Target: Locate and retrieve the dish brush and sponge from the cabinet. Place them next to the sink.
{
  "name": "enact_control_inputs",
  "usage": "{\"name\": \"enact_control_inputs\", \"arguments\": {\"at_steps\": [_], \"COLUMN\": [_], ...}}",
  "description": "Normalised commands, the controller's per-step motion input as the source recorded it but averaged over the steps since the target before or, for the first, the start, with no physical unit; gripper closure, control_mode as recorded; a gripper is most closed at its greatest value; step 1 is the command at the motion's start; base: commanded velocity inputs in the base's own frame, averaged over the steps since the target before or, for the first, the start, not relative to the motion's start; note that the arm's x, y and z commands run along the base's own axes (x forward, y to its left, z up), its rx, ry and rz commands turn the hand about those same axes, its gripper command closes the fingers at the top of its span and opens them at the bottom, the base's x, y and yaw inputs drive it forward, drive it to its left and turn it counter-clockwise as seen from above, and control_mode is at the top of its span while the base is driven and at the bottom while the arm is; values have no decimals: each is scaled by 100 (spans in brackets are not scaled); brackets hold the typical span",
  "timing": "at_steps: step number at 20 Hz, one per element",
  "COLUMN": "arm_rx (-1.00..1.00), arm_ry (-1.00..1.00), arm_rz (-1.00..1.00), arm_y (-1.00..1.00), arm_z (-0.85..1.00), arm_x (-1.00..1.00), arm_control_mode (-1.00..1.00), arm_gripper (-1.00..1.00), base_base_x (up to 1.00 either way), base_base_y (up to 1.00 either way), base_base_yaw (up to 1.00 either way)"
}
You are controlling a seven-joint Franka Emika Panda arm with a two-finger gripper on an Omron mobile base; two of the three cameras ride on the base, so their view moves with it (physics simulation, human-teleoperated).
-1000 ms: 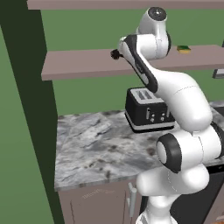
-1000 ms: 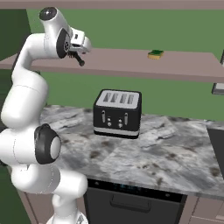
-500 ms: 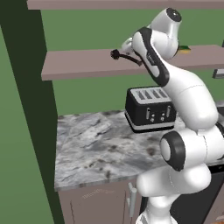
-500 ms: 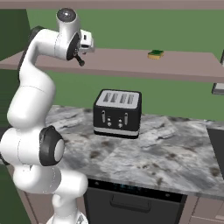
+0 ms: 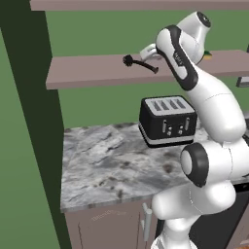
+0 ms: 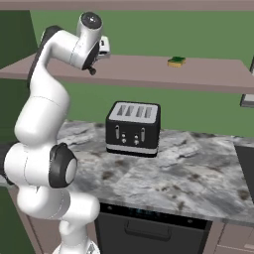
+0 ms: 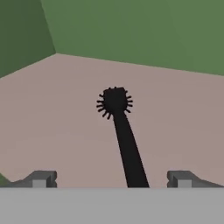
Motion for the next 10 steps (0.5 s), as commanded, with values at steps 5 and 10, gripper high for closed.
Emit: {"name": "enact_control_inputs", "arguments": {"at_steps": [5,10], "arm_rx": [-3,-6], "arm_ry": [-2,0], "arm_rz": [14,9], "arm_y": [5,0], "arm_z": [-4,-15], "arm_x": [7,11], "arm_control_mode": [-100,-100], "arm_gripper": [-100,-100], "base_base_x": [0,0], "base_base_y": [0,0], "base_base_yaw": [0,0]}}
